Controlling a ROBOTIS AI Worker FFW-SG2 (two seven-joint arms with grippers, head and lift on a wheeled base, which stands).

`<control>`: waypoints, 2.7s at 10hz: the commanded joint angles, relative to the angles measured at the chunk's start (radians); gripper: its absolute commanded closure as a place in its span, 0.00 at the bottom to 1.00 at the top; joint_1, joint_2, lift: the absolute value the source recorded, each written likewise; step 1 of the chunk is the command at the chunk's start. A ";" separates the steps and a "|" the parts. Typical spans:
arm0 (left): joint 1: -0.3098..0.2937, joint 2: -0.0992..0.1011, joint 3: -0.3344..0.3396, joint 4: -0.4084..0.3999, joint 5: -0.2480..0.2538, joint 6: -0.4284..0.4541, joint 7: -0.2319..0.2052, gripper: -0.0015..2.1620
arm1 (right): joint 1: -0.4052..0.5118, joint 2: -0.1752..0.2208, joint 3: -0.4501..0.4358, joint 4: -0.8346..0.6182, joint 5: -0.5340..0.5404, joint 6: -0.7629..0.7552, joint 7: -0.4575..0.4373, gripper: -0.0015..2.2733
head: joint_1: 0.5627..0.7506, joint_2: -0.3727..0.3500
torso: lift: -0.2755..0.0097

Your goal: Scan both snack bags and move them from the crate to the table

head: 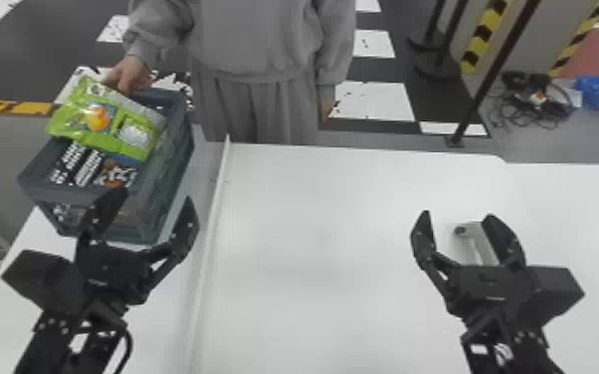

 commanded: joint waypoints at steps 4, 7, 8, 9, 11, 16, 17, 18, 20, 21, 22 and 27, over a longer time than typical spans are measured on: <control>0.002 0.000 0.000 0.002 0.001 0.000 -0.001 0.06 | 0.001 0.004 0.002 0.000 0.000 -0.003 0.000 0.05 | 0.70 0.43 | 0.84; 0.000 0.000 0.000 0.002 0.001 0.000 -0.003 0.06 | 0.001 0.004 0.000 0.000 0.000 -0.006 0.000 0.05 | 0.70 0.43 | 0.84; -0.001 0.000 0.000 0.002 0.001 0.000 -0.003 0.06 | 0.001 0.004 0.000 0.000 0.000 -0.006 0.000 0.05 | 0.70 0.43 | 0.84; -0.001 0.000 0.000 0.002 0.001 0.000 -0.003 0.06 | -0.002 0.004 0.000 0.000 0.000 -0.006 0.000 0.05 | 0.70 0.43 | 0.84; -0.001 0.000 0.000 0.002 0.001 0.000 -0.003 0.06 | -0.002 0.004 0.002 0.002 0.000 -0.006 0.000 0.05 | 0.70 0.43 | 0.84; 0.003 0.000 0.129 -0.017 0.147 0.021 -0.001 0.06 | -0.002 0.004 0.000 0.005 0.000 -0.006 0.002 0.05 | 0.70 0.48 | 0.84; 0.002 0.000 0.186 -0.017 0.231 0.074 -0.009 0.06 | -0.003 0.004 0.002 0.008 0.002 -0.006 0.002 0.05 | 0.70 0.51 | 0.84; -0.011 -0.005 0.235 -0.017 0.297 0.159 -0.026 0.07 | -0.005 0.004 0.005 0.011 0.000 -0.006 0.002 0.05 | 0.70 0.59 | 0.84; -0.058 -0.014 0.285 -0.032 0.397 0.371 -0.019 0.07 | -0.008 0.004 0.012 0.011 0.000 -0.003 0.003 0.05 | 0.70 0.66 | 0.84; -0.086 -0.017 0.298 -0.051 0.440 0.482 -0.001 0.07 | -0.009 0.004 0.015 0.009 0.002 -0.003 0.003 0.05 | 0.70 0.68 | 0.84; -0.127 -0.022 0.307 -0.060 0.484 0.595 0.037 0.07 | -0.008 0.004 0.015 0.005 0.002 0.000 0.003 0.05 | 0.70 0.69 | 0.84; -0.290 -0.060 0.279 -0.014 0.504 0.828 0.350 0.07 | -0.009 -0.015 0.025 -0.029 0.002 0.058 0.003 0.05 | 0.70 0.69 | 0.84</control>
